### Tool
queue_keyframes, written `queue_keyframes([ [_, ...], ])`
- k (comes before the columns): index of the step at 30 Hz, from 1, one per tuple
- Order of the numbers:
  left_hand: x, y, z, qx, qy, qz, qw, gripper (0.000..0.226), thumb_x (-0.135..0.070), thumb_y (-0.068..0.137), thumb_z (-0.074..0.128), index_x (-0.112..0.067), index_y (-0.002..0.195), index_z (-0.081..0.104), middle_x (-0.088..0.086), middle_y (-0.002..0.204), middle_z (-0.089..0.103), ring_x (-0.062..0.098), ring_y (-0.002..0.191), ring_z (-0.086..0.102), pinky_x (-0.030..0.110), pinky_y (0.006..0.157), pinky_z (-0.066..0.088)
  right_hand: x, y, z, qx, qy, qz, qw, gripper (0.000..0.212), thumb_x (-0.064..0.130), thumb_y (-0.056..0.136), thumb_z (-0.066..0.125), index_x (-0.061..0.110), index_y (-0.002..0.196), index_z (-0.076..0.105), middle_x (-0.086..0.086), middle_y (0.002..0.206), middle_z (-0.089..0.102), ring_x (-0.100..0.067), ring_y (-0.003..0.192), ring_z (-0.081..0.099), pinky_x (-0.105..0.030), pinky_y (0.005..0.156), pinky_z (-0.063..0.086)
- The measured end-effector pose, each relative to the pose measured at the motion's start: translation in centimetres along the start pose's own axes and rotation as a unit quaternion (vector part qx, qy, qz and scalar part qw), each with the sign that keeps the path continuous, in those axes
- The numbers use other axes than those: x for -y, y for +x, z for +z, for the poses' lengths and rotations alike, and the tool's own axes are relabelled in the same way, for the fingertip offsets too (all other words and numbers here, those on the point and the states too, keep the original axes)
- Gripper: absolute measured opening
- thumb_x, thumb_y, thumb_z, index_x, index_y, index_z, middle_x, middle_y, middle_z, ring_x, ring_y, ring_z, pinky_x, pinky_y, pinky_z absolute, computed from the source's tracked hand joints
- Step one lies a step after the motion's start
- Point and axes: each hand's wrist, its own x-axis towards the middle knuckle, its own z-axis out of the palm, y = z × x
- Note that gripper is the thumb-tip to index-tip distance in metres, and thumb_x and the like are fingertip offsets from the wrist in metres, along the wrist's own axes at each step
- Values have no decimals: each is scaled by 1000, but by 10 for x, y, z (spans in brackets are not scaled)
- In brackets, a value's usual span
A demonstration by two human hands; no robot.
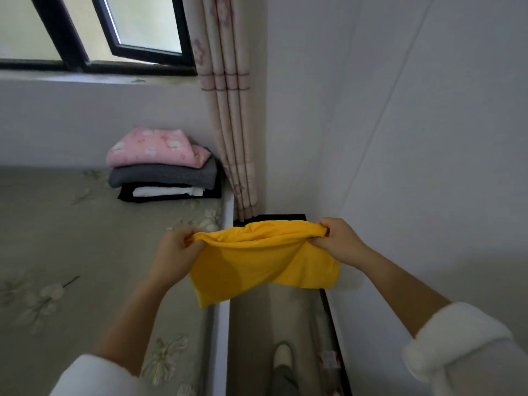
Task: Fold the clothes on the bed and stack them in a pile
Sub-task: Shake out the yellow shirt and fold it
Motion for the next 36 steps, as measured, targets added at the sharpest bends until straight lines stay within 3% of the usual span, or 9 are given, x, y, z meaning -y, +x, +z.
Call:
queue_keyframes([
  [5,17,104,-6,-31,18,-34,999,16,-10,89,56,-17,82,69,19,72,64,17,63,53,32,60,39,5,139,-4,56,-17,-41,997,24,14,84,70,18,67,53,4,65,51,-10,64,48,-26,56,33],
  [10,21,193,-24,-97,14,-71,993,16,-7,85,61,-20,80,68,2,70,63,14,65,53,30,62,40,30,261,-4,98,-25,-89,991,28,15,85,70,27,67,52,9,66,52,-2,63,48,-18,54,31],
  [15,30,266,-52,-183,11,-95,978,16,-5,83,62,-18,87,70,-3,74,65,8,67,56,24,59,43,61,363,4,116,-16,-136,984,10,18,86,67,11,81,62,-5,77,61,-16,75,57,-31,63,41],
  [18,38,306,-74,-230,6,-91,969,18,-4,82,64,-22,86,69,-1,77,67,11,71,58,29,65,45,84,414,17,127,-16,-172,977,16,21,88,65,24,75,56,6,73,58,-3,69,53,-20,55,36],
  [21,52,342,-101,-249,-2,-95,964,23,-6,82,65,-29,82,69,-6,71,65,6,65,55,30,62,44,103,461,33,148,-21,-188,971,15,24,87,65,26,76,55,6,74,58,-8,72,55,-26,57,39],
  [26,83,399,-143,-307,-73,-85,945,26,-6,82,68,-32,83,68,-8,73,64,3,67,53,13,58,43,141,535,63,182,-17,-213,960,23,24,84,69,22,69,52,6,64,50,-4,60,47,-25,54,31],
  [33,135,474,-207,-336,-194,-123,913,23,-7,86,62,-29,91,66,-3,78,63,9,72,51,31,63,36,201,619,107,295,46,-188,936,21,16,82,74,13,71,57,7,62,52,4,54,46,-12,49,31],
  [36,153,513,-233,-338,-188,-137,912,23,-6,86,59,-28,90,65,-13,66,62,2,66,50,30,62,34,222,652,124,325,91,-156,928,20,15,82,74,16,69,59,11,59,56,6,54,52,-9,49,35],
])
